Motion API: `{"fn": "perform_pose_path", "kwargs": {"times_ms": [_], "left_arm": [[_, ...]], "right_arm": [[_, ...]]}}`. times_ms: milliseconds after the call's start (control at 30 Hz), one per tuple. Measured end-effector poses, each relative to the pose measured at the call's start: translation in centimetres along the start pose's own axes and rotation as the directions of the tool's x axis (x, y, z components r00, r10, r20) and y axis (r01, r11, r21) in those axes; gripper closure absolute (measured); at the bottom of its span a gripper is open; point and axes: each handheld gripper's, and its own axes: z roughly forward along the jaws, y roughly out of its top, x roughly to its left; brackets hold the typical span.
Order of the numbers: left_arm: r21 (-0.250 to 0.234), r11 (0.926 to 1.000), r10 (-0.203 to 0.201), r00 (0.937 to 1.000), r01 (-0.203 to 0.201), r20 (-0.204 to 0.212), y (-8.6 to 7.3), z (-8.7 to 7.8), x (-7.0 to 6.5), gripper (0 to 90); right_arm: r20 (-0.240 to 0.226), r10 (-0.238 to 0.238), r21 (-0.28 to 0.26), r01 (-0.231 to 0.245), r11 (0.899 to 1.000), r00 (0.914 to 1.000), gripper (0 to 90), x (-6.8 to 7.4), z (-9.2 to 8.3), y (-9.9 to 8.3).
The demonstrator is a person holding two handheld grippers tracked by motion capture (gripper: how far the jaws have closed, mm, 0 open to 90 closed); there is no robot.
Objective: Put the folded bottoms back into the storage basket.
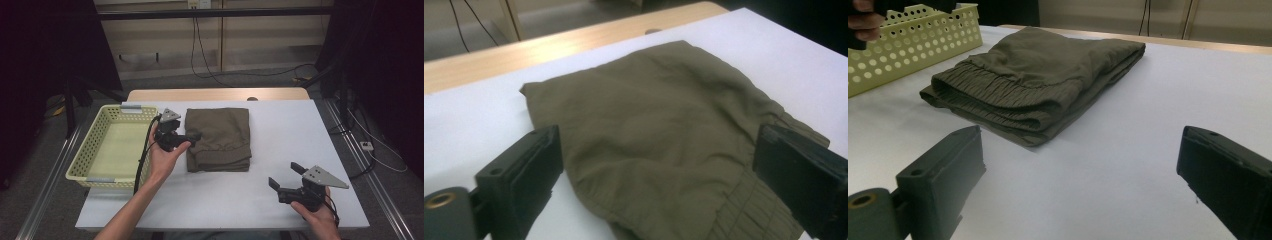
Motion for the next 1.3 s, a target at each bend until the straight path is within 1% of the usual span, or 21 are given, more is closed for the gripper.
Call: {"fn": "perform_pose_path", "kwargs": {"times_ms": [67, 167, 233, 433, 533, 600, 633, 667, 733, 800, 867, 900, 967, 1033, 1067, 1100, 1167, 1200, 1233, 1267, 1300], "left_arm": [[0.035, 0.9994, 0.003, 1.0000, -0.003, -0.005, 0.4, 0.5, -0.2, 5.7], [0.026, 0.9996, 0.002, 0.9999, -0.002, -0.017, 0.6, 0.9, -0.4, 6.0], [0.030, 0.9994, -0.017, 0.9998, 0.017, -0.007, 0.6, 1.3, -0.2, 5.9], [0.043, 0.9974, -0.056, 0.9981, 0.057, -0.024, 0.5, 2.1, 0.9, 9.2], [0.056, 0.9933, -0.100, 0.9947, 0.101, -0.026, 0.2, 2.7, 1.7, 8.5], [0.088, 0.9862, -0.140, 0.9901, 0.140, -0.010, -0.2, 2.9, 1.8, 8.0], [0.102, 0.9852, -0.137, 0.9904, 0.138, -0.018, -0.4, 2.9, 1.6, 8.6], [0.113, 0.9864, -0.116, 0.9927, 0.119, -0.031, -0.5, 3.0, 1.3, 10.8], [0.127, 0.9861, -0.105, 0.9943, 0.107, -0.020, -0.6, 3.1, 1.2, 11.4], [0.127, 0.9854, -0.110, 0.9935, 0.113, -0.028, -0.8, 3.4, 1.4, 12.6], [0.146, 0.9806, -0.128, 0.9914, 0.131, -0.028, -1.1, 3.7, 1.8, 14.5], [0.160, 0.9759, -0.147, 0.9889, 0.149, -0.020, -1.5, 4.1, 2.2, 16.9], [0.173, 0.9736, -0.147, 0.9889, 0.149, -0.021, -1.7, 4.2, 2.4, 18.3], [0.162, 0.9738, -0.158, 0.9872, 0.160, -0.025, -2.0, 4.3, 2.9, 19.9], [0.177, 0.9685, -0.177, 0.9841, 0.176, -0.007, -2.2, 4.5, 3.5, 21.9], [0.177, 0.9685, -0.177, 0.9841, 0.176, -0.007, -2.2, 4.5, 3.5, 22.9], [0.190, 0.9670, -0.167, 0.9855, 0.170, -0.031, -2.4, 4.6, 3.7, 23.7], [0.192, 0.9680, -0.156, 0.9869, 0.161, -0.041, -2.5, 4.7, 3.8, 27.1], [0.194, 0.9674, -0.158, 0.9865, 0.163, -0.042, -2.6, 4.8, 3.9, 27.1], [0.192, 0.9681, -0.155, 0.9870, 0.160, -0.043, -2.6, 4.9, 4.0, 31.4], [0.192, 0.9687, -0.152, 0.9875, 0.157, -0.043, -2.6, 4.9, 4.1, 31.4]], "right_arm": [[0.001, 0.002, 0.000, -0.002, 1.000, 1.0000, 4.7, 0.0, 0.0, 0.0], [0.000, 0.002, 0.006, -0.002, 1.000, 1.0000, 4.8, 0.0, 0.0, 0.0], [0.003, -0.001, 0.005, 0.001, 1.000, 1.0000, 4.7, 0.0, 0.0, 0.0], [0.014, 0.000, 0.011, 0.000, 1.000, 0.9999, 4.8, -0.1, 0.0, -0.1], [0.014, 0.001, 0.011, -0.001, 1.000, 0.9999, 4.8, -0.1, 0.0, -0.1], [0.011, 0.000, 0.013, 0.000, 1.000, 0.9999, 4.8, 0.0, 0.1, -0.1], [0.011, -0.001, 0.013, 0.001, 1.000, 0.9999, 4.8, 0.0, 0.1, -0.1], [0.010, -0.001, 0.014, 0.001, 1.000, 0.9999, 4.8, -0.1, 0.1, -0.1], [0.010, 0.004, 0.015, -0.004, 1.000, 0.9999, 4.8, -0.1, 0.1, -0.1], [0.008, 0.006, 0.018, -0.006, 1.000, 0.9999, 4.8, -0.1, 0.1, -0.1], [0.007, -0.001, 0.015, 0.001, 1.000, 1.0000, 4.8, 0.0, 0.0, -0.1], [0.003, -0.003, 0.016, 0.003, 1.000, 1.0000, 4.8, 0.0, 0.0, -0.1], [0.004, -0.001, 0.017, 0.001, 1.000, 1.0000, 4.8, 0.0, 0.0, -0.1], [0.003, 0.001, 0.018, -0.002, 1.000, 1.0000, 4.8, 0.0, 0.1, -0.1], [0.002, 0.001, 0.019, -0.001, 1.000, 1.0000, 4.8, 0.0, 0.1, -0.1], [0.002, 0.001, 0.019, -0.001, 1.000, 1.0000, 4.8, 0.0, 0.1, -0.1], [0.004, -0.002, 0.018, 0.002, 1.000, 1.0000, 4.8, 0.0, 0.1, -0.1], [0.006, -0.003, 0.018, 0.003, 1.000, 1.0000, 4.8, 0.0, 0.0, -0.1], [0.006, -0.003, 0.018, 0.003, 1.000, 1.0000, 4.8, 0.0, 0.0, -0.1], [0.010, -0.006, 0.019, 0.006, 1.000, 0.9999, 4.5, 0.0, 0.0, -0.1], [0.010, -0.006, 0.019, 0.006, 1.000, 0.9999, 4.5, 0.0, 0.0, -0.1]]}}
